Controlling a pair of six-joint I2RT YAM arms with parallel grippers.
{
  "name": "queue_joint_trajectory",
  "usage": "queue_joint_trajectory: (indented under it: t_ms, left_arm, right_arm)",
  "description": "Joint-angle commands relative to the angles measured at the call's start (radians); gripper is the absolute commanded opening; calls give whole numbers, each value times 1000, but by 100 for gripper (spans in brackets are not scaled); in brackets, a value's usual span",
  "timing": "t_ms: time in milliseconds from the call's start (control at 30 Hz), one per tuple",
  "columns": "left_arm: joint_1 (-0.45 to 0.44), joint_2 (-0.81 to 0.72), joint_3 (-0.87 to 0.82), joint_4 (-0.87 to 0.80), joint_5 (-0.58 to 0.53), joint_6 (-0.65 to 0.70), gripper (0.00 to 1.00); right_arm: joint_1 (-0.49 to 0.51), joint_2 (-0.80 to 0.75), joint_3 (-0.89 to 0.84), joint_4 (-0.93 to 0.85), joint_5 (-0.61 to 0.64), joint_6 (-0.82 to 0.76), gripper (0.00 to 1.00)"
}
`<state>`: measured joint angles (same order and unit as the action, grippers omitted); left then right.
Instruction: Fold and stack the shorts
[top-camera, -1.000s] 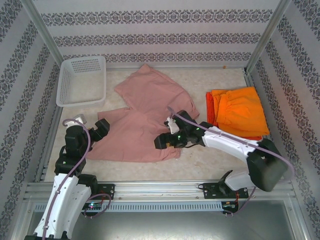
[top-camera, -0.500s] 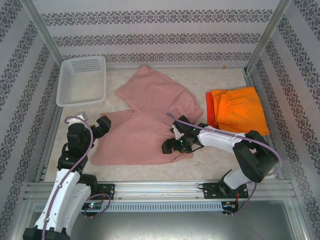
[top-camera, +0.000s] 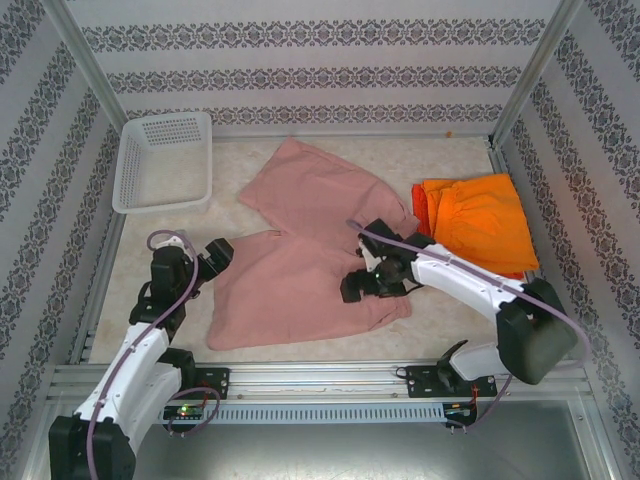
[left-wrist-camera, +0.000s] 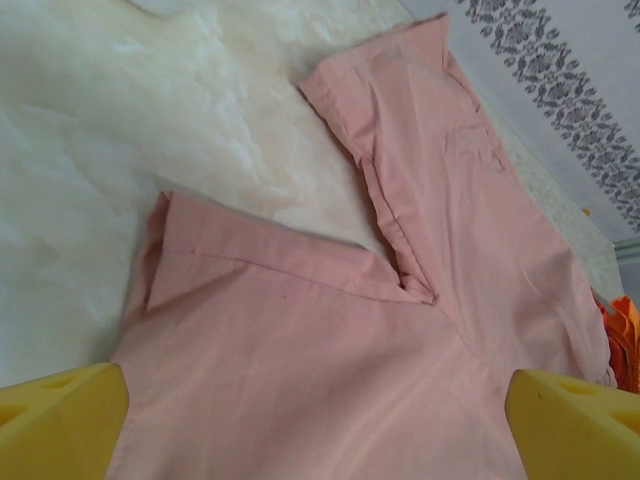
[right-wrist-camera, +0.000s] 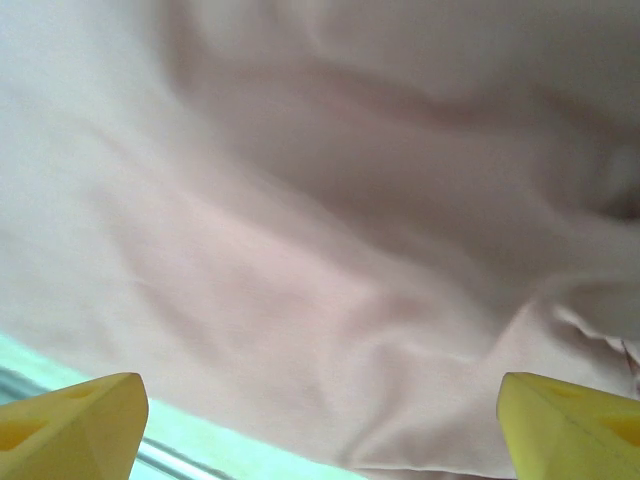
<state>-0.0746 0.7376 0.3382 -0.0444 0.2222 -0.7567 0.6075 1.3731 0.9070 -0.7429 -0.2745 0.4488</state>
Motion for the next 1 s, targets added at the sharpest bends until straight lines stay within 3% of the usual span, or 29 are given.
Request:
queue_joint_trajectory:
  t_ms: [0,333,567,967]
  left_arm:
    - [-42,30,-21,130,26,-56,98]
    - [-118,265,-96,393,26,-128,98]
    - [-127,392,-143,485,-21,-113,97]
    - [-112,176,-205,264,-224,-63,100]
  right_arm:
    - [-56,-23,85,73,-104,8,91]
    - [-304,250,308,142,-152,-52,91]
    - [-385,504,524,75,-129,-127,89]
    - [-393,803,786,-34,9,-196,89]
